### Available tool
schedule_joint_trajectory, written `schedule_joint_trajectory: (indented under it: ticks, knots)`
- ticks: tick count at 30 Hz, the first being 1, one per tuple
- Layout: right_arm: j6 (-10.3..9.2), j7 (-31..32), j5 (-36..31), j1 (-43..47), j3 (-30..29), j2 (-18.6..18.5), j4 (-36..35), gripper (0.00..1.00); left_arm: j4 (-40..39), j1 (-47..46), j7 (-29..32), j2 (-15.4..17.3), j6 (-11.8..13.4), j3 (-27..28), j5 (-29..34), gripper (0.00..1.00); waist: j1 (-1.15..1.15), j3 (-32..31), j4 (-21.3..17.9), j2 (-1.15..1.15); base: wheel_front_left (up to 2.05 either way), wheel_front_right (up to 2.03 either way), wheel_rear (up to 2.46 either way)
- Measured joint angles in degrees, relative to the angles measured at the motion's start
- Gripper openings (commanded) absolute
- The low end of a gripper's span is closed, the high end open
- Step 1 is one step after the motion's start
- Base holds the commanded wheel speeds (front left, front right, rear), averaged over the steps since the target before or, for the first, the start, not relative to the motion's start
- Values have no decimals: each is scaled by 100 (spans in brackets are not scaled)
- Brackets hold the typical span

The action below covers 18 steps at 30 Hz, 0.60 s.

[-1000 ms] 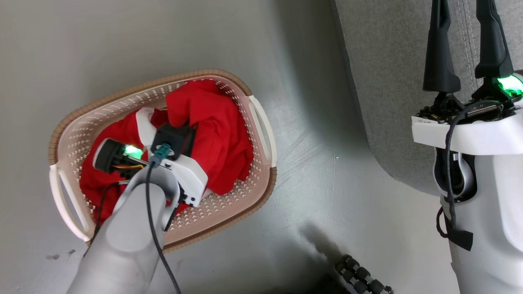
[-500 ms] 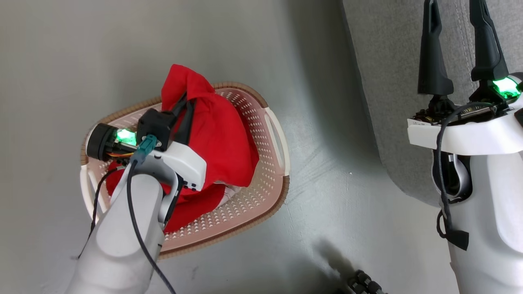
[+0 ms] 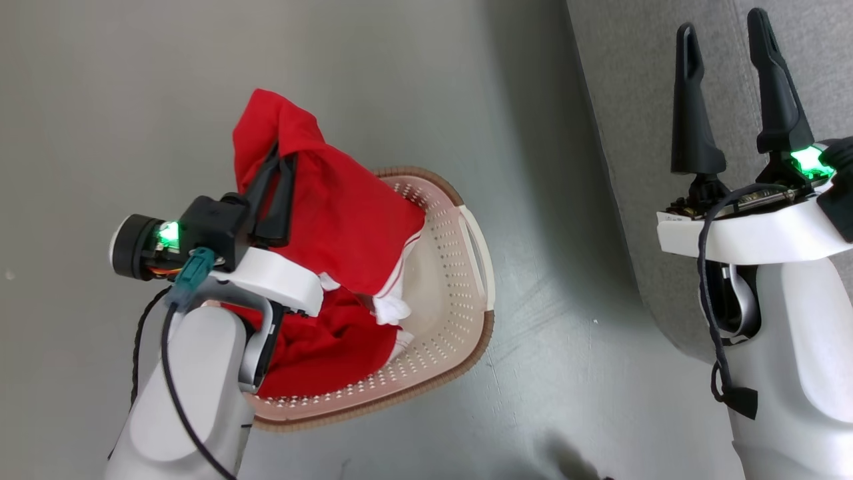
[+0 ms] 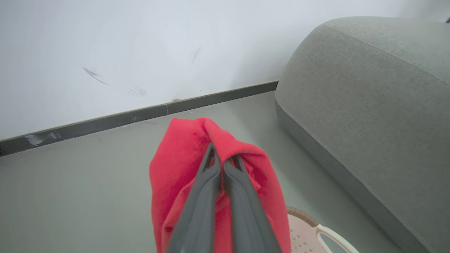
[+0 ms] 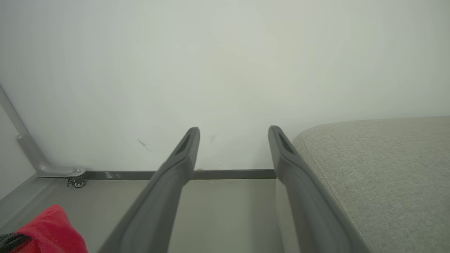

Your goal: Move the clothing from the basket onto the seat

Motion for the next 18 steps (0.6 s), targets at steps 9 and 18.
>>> schedule_joint_trajectory:
  ticks: [9,18]
  knots:
    - [0,0,-59,152,79,-105,75,100,-783,327,-5,57,58,347,-190,0,0,-483,184,0,0,0,0]
    - [0,0,-233,418,388,-307,235,100,-1256,686,-7,174,41,504,-250,0,0,-1090,359,0,0,0,0]
